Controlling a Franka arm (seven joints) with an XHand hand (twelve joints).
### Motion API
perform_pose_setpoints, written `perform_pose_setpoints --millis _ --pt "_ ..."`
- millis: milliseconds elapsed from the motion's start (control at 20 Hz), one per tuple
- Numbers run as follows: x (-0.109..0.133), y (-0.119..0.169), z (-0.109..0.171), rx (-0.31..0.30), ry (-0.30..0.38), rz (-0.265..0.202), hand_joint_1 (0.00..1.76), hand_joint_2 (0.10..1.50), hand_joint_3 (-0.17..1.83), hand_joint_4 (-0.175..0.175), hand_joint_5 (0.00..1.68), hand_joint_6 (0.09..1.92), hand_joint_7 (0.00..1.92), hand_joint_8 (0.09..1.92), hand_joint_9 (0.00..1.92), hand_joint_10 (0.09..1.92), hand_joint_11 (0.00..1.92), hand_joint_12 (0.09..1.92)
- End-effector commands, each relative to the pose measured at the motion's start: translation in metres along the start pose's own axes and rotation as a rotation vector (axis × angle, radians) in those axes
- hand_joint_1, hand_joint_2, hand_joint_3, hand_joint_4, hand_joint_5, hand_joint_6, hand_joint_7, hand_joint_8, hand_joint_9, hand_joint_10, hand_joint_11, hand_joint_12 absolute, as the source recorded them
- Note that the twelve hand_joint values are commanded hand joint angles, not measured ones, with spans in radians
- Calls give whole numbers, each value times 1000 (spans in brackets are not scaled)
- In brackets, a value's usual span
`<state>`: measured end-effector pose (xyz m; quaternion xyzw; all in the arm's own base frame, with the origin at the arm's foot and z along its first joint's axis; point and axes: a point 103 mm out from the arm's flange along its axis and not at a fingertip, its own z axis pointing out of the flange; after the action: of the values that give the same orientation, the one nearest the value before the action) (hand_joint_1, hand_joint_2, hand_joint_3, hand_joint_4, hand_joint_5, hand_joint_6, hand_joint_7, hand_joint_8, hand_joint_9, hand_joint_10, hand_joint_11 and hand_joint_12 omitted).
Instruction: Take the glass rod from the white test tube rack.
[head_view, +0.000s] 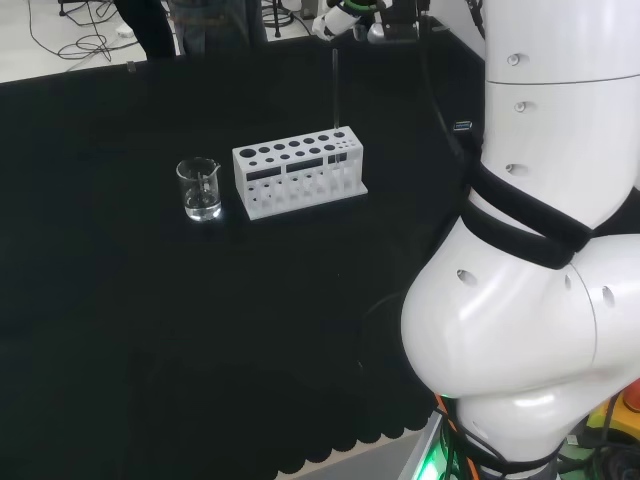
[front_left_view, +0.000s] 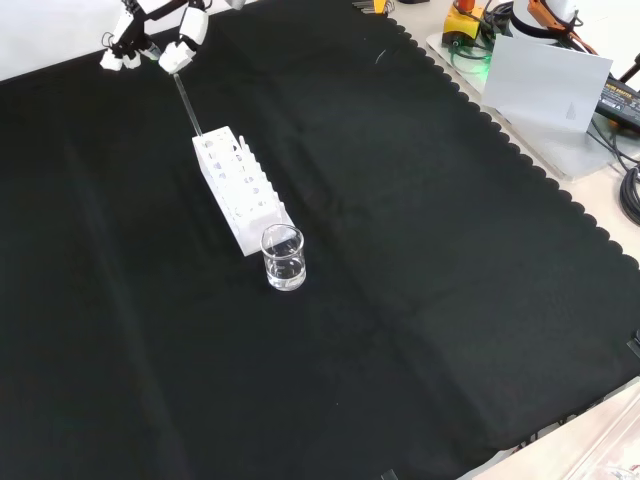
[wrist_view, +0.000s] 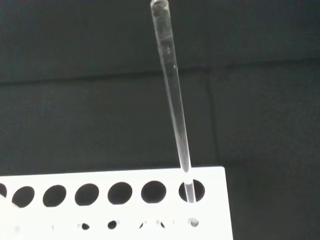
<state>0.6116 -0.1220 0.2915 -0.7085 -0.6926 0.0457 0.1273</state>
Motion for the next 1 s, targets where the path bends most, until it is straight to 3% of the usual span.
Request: perform_pose_setpoints --millis 50,250,550,1000 --pt "2 -13 4 22 -8 15 524 954 495 -161 473 165 638 851 1061 893 973 1209" --pt "6 -16 11 34 -15 11 525 958 488 -164 473 224 659 847 1096 898 1026 1195" --pt "13 -15 16 29 -27 -9 527 961 487 -175 371 619 705 859 1189 909 1137 1179" --pt "10 -12 23 32 -14 -5 555 951 492 -175 407 818 733 897 1283 940 1269 1157"
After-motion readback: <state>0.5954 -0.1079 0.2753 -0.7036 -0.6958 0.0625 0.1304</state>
